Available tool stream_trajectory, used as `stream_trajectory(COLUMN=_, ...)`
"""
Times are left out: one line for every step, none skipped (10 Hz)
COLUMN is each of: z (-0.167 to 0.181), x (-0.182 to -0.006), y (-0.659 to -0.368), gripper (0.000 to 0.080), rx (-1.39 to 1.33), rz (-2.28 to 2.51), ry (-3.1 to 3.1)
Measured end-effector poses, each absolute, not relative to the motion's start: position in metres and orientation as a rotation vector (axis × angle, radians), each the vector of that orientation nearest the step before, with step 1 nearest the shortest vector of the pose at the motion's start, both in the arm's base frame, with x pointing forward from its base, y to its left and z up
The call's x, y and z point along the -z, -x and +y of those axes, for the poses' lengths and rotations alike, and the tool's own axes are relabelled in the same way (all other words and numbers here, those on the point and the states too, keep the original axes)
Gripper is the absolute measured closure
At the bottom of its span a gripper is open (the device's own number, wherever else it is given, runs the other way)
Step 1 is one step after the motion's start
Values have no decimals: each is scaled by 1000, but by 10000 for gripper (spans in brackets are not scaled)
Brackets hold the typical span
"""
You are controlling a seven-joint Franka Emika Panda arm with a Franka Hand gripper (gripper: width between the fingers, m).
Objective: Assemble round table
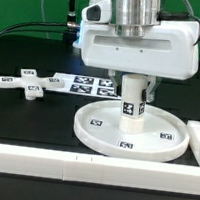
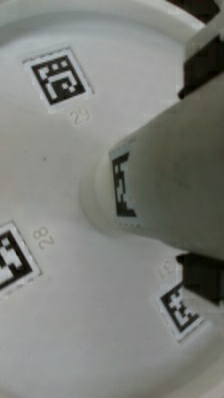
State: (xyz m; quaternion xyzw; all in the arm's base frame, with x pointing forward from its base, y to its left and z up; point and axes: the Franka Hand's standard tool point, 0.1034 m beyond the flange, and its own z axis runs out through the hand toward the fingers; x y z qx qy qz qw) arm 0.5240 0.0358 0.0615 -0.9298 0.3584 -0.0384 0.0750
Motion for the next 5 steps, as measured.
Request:
stream_trajectory(z=36, x=-61, y=-524, gripper=390, rx=113, rz=1179, ry=2748)
stream_trajectory(z=35, x=-62, y=-524, gripper=390, rx=108, rz=1245, ry=2711)
stream_trajectory(z=35, x=-62, y=-524, gripper=390, rx=103, rz=1292, ry=2683)
stream_trajectory(z=35, x=-62, y=-524, gripper=390, rx=91, rz=1392, ry=2623)
stream_trajectory(z=35, x=-62, y=-524, gripper=390, rx=81, rz=1471, ry=2572)
